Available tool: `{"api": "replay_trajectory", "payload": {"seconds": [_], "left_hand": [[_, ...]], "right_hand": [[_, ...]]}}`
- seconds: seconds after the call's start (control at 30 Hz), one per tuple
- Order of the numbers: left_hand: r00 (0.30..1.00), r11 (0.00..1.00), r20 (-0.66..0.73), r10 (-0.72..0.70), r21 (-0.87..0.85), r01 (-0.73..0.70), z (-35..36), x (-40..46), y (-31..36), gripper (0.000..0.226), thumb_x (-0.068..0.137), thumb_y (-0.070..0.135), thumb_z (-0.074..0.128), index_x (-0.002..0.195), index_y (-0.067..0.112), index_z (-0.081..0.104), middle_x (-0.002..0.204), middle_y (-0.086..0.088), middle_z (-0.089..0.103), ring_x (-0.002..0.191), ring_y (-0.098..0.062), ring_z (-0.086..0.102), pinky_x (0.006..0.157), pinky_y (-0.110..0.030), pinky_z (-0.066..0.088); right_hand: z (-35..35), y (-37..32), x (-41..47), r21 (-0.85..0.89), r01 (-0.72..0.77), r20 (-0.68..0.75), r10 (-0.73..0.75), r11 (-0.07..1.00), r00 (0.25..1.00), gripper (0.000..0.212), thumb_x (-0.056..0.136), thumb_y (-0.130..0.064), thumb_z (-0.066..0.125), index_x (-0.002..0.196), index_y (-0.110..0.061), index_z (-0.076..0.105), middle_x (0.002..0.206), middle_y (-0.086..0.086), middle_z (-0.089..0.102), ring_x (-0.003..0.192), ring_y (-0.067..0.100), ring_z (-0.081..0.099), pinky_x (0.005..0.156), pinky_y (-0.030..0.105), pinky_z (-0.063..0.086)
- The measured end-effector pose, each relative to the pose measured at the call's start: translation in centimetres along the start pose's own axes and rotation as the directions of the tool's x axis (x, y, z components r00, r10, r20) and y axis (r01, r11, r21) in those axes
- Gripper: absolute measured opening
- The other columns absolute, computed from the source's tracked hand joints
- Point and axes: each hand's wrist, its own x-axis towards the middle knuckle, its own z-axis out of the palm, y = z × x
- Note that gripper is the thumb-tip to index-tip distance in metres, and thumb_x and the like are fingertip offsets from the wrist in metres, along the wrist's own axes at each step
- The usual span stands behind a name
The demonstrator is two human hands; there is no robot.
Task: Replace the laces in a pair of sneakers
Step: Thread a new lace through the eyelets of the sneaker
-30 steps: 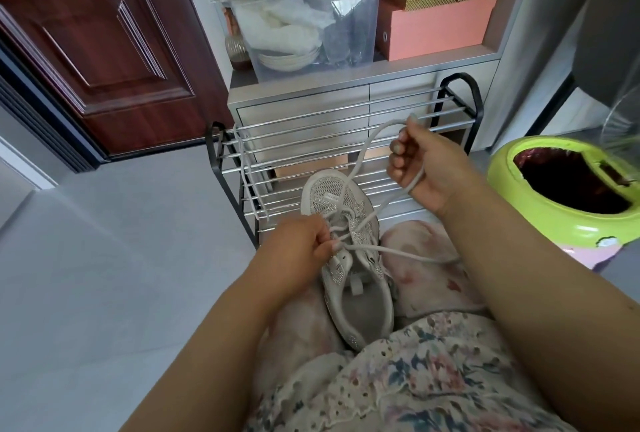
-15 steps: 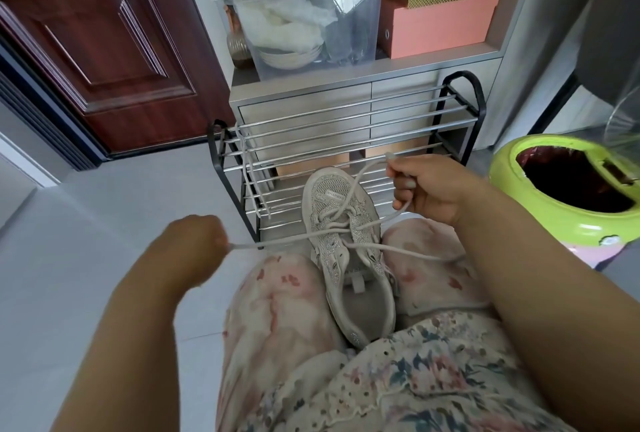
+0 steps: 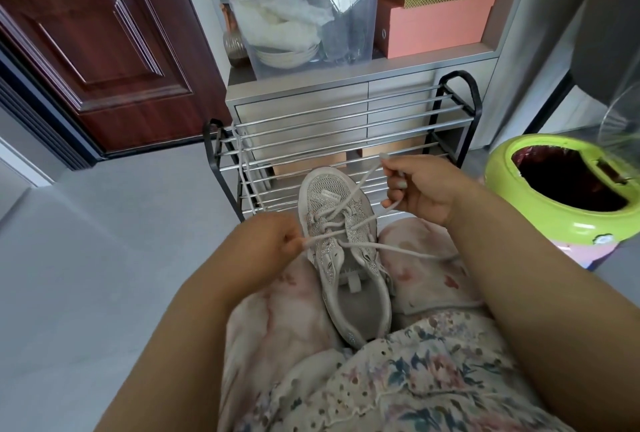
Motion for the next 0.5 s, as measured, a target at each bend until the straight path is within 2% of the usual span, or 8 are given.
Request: {"api": "replay_trajectory", "payload": {"seconds": [0.07, 0.13, 0.2, 0.27, 0.37, 0.43, 0.5], "left_hand": [[0.996, 0.988, 0.018, -0.092, 0.128, 0.089, -1.3, -0.5, -1.9, 0.021, 0.092, 0.032, 0.057, 0.078, 0.015, 0.060, 0.081, 0.000, 0.060, 0.080, -0.021, 0.056, 0.074, -0.035, 0.047], [0.971, 0.950, 0.063, -0.232, 0.230, 0.212, -2.6, -1.1, -3.5, 0.022, 0.093, 0.031, 0.056, 0.078, 0.015, 0.061, 0.081, -0.001, 0.060, 0.079, -0.021, 0.056, 0.070, -0.032, 0.045], [0.939, 0.930, 0.132, -0.318, 0.234, 0.283, -3.2, -1.3, -4.2, 0.023, 0.093, 0.033, 0.058, 0.081, 0.014, 0.063, 0.083, -0.002, 0.061, 0.077, -0.018, 0.056, 0.064, -0.028, 0.042], [0.945, 0.954, 0.151, -0.290, 0.118, 0.274, -2.9, -1.2, -3.5, 0.018, 0.092, 0.032, 0.059, 0.085, 0.016, 0.064, 0.087, -0.001, 0.063, 0.079, -0.015, 0.056, 0.062, -0.024, 0.042], [0.981, 0.970, 0.065, -0.182, -0.152, 0.190, -1.4, -0.4, -0.8, 0.020, 0.088, 0.041, 0.061, 0.096, 0.023, 0.062, 0.094, 0.005, 0.064, 0.085, -0.013, 0.061, 0.070, -0.028, 0.050], [0.989, 0.947, 0.042, -0.141, -0.286, 0.147, -0.1, 0.0, 1.2, 0.025, 0.086, 0.048, 0.061, 0.089, 0.024, 0.061, 0.085, 0.006, 0.064, 0.074, -0.012, 0.063, 0.060, -0.027, 0.055], [0.996, 0.964, 0.019, -0.084, -0.251, 0.086, 1.0, 0.5, 2.5, 0.027, 0.087, 0.048, 0.060, 0.080, 0.021, 0.059, 0.072, 0.005, 0.059, 0.063, -0.013, 0.058, 0.058, -0.033, 0.052]], "right_hand": [[-0.1, 0.0, 0.0, -0.040, -0.026, 0.019, 0.027, 0.999, 0.999, 0.031, 0.092, -0.022, 0.056, 0.064, -0.011, 0.049, 0.047, 0.000, 0.043, 0.045, 0.016, 0.045, 0.055, 0.029, 0.054], [-0.3, 0.2, -0.1, -0.161, -0.045, 0.045, 0.053, 0.986, 0.998, 0.029, 0.092, -0.017, 0.055, 0.064, -0.010, 0.051, 0.056, 0.005, 0.052, 0.051, 0.017, 0.054, 0.056, 0.027, 0.055], [-0.2, 0.5, -0.2, -0.300, -0.032, 0.067, 0.054, 0.953, 0.996, 0.025, 0.091, -0.011, 0.057, 0.066, -0.007, 0.055, 0.062, 0.008, 0.054, 0.053, 0.015, 0.053, 0.053, 0.024, 0.051], [0.1, 0.6, -0.4, -0.363, -0.013, 0.092, 0.049, 0.932, 0.995, 0.024, 0.090, -0.008, 0.057, 0.066, -0.007, 0.056, 0.061, 0.007, 0.051, 0.052, 0.013, 0.046, 0.047, 0.021, 0.042], [0.4, 0.5, -0.5, -0.372, 0.010, 0.121, 0.038, 0.928, 0.992, 0.028, 0.092, -0.007, 0.054, 0.064, -0.007, 0.055, 0.053, 0.002, 0.051, 0.049, 0.011, 0.042, 0.043, 0.019, 0.036], [0.4, 0.5, -0.5, -0.383, 0.021, 0.121, 0.028, 0.923, 0.992, 0.028, 0.092, -0.007, 0.054, 0.065, -0.007, 0.056, 0.048, -0.003, 0.053, 0.049, 0.011, 0.041, 0.044, 0.019, 0.035], [0.4, 0.5, -0.6, -0.390, 0.023, 0.121, 0.026, 0.921, 0.992, 0.027, 0.093, -0.007, 0.053, 0.066, -0.007, 0.055, 0.047, -0.005, 0.054, 0.050, 0.011, 0.041, 0.044, 0.020, 0.034]]}}
